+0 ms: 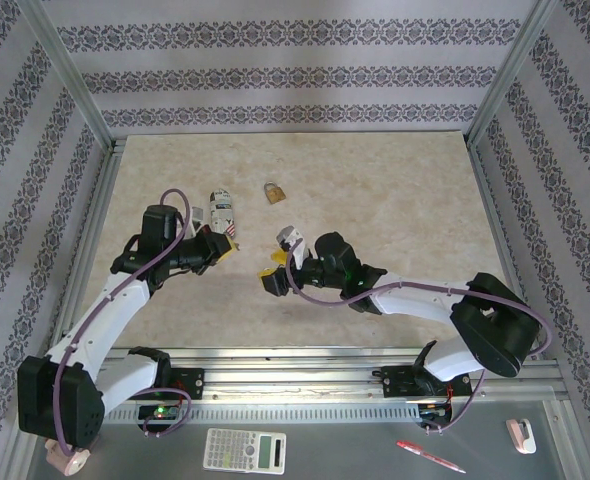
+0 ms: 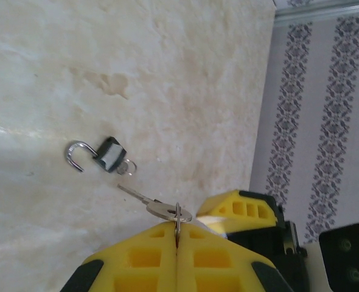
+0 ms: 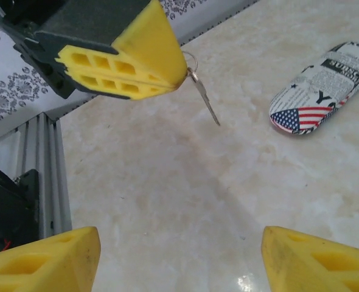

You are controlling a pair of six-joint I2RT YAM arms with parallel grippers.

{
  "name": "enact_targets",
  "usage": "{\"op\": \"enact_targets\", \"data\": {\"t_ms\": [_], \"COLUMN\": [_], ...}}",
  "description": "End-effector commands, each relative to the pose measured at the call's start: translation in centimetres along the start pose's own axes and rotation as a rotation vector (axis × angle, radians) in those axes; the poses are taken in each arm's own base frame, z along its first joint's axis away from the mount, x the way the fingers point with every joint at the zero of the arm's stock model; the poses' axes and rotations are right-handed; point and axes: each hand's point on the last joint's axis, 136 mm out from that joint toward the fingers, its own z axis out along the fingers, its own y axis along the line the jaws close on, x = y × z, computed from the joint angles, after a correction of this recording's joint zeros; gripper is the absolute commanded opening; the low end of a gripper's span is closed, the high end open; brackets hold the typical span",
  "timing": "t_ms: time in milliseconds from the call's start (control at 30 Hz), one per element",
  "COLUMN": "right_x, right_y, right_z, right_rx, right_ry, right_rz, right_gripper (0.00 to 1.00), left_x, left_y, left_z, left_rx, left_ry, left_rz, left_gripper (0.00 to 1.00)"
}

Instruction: Unlock with the key

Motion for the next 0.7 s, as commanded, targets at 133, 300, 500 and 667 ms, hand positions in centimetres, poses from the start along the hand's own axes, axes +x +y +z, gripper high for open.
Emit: {"op": "enact_targets", "data": {"t_ms": [133, 300, 500, 667], "right_x": [-1.3, -1.4, -2.6, -3.3], "right_y": [-0.1, -0.5, -0.7, -0.6], "right_z": [0.3, 0.8, 0.8, 1.0], "right_rx": [0.019, 0.032, 0.056, 0.058], "right_ry": [-0.074, -0.097, -0.132, -0.149], "right_rz": [-0.274, -0.32, -0.352, -0.365], "right_gripper": [0.67, 0.65, 0.59, 0.56], "left_x": [1.1, 2.1, 2.6, 3.0], "left_y": [-5.9, -6.9, -7.3, -7.2], "left_z": [-0.9, -0.2, 0.3, 0.7], "left_rx": [0.155, 0.171, 0.181, 0.182], "left_ry": [0.032, 0.068, 0.079, 0.089], "left_rz": [0.103, 0.135, 0.144, 0.148], "left_gripper": [0.0, 0.0, 0.0, 0.0]}}
